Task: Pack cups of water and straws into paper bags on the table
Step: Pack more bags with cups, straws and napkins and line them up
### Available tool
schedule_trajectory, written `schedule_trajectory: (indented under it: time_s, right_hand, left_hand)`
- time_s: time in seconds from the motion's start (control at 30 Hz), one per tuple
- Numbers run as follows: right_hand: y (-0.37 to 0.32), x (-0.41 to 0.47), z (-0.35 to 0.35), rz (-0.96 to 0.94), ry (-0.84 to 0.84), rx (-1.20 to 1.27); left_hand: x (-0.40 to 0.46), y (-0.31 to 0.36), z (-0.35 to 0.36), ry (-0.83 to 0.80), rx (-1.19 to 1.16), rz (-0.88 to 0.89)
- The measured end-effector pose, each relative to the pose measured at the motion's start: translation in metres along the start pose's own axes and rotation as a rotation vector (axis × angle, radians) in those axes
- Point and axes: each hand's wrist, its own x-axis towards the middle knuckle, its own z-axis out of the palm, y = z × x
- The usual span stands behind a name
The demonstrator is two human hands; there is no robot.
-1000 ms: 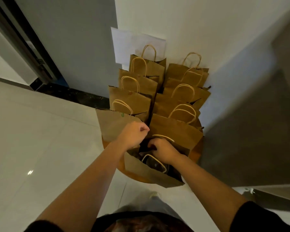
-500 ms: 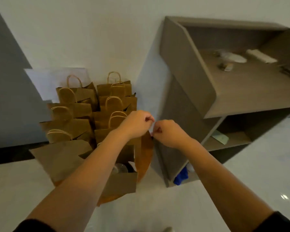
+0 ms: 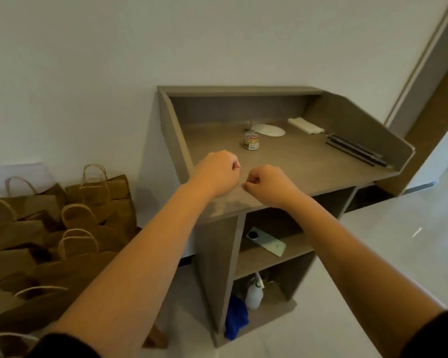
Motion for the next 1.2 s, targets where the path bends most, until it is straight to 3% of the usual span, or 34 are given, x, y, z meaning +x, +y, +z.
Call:
schedule_trajectory:
  time_s: [0.23, 0.47, 0.63, 0.9, 1.2]
  right_hand:
    - [0.053, 0.061, -0.020, 0.027, 0.113, 0.062]
    - [0.101, 0.156, -0.023, 0.102, 0.210, 0.150]
    - [0.127, 0.218, -0.032, 0.076, 0.200, 0.149]
    - [0.146, 0.295, -0.026, 0.000, 0.173, 0.082]
    - [0.156, 0.327, -0.018, -0.114, 0.038, -0.060]
  left_hand:
    - [0.075, 0.011, 0.046, -0.063, 0.018, -0.140]
    - [0.175, -0.020, 0.102, 0.055, -0.139, -0.336]
    - [0.232, -0.041, 0.121, 0.101, -0.223, -0.407]
    - [0.290, -0.056, 0.146, 0.142, -0.073, -0.438]
    - [0.313, -0.061, 0.157, 0.178, -0.092, -0.428]
